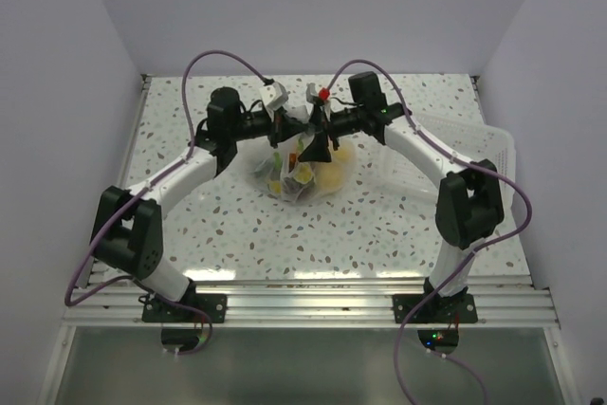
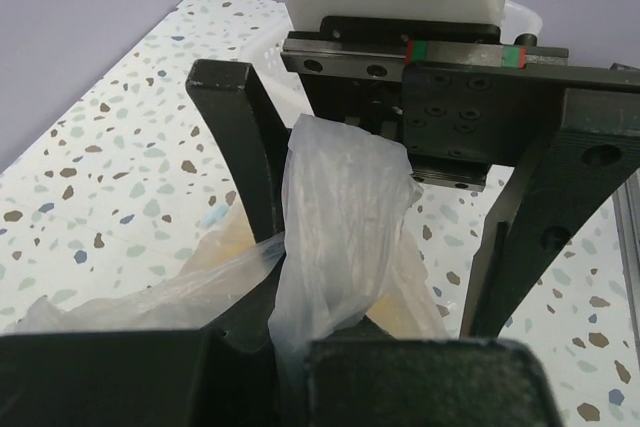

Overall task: Place the fake fruits into the plastic bag and tie a complex knot
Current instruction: Tie the plastic bag at the center of the board.

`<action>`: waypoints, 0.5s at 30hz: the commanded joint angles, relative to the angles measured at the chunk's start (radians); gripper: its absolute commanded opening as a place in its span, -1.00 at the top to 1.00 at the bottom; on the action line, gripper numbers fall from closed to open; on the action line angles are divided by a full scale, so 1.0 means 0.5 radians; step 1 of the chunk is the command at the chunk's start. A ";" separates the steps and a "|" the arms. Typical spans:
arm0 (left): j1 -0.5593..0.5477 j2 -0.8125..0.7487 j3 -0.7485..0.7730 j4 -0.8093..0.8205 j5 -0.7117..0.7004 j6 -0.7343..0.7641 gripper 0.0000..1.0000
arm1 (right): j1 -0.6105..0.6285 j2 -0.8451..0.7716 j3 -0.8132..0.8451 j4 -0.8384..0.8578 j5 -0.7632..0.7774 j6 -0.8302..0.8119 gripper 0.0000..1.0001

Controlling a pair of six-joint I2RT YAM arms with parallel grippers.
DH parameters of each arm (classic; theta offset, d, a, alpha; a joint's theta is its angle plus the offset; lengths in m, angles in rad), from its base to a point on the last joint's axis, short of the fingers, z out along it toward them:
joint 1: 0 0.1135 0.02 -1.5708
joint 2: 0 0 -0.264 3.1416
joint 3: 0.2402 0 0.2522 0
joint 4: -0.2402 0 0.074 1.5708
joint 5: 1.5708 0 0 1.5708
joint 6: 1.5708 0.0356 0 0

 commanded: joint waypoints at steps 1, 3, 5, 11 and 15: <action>-0.022 0.025 0.088 0.117 0.043 -0.137 1.00 | 0.017 -0.032 -0.013 0.346 -0.076 0.265 -0.55; -0.034 0.038 0.094 0.117 0.055 -0.182 1.00 | 0.017 -0.004 -0.013 0.444 -0.079 0.406 -0.53; -0.043 0.035 0.091 0.130 0.067 -0.207 1.00 | 0.014 -0.001 -0.022 0.576 -0.076 0.523 -0.50; -0.050 0.016 0.057 0.225 0.052 -0.318 1.00 | 0.024 0.030 -0.040 0.742 -0.101 0.649 0.14; -0.044 -0.027 0.070 0.213 0.025 -0.318 0.82 | 0.024 0.033 -0.031 0.678 -0.110 0.579 0.49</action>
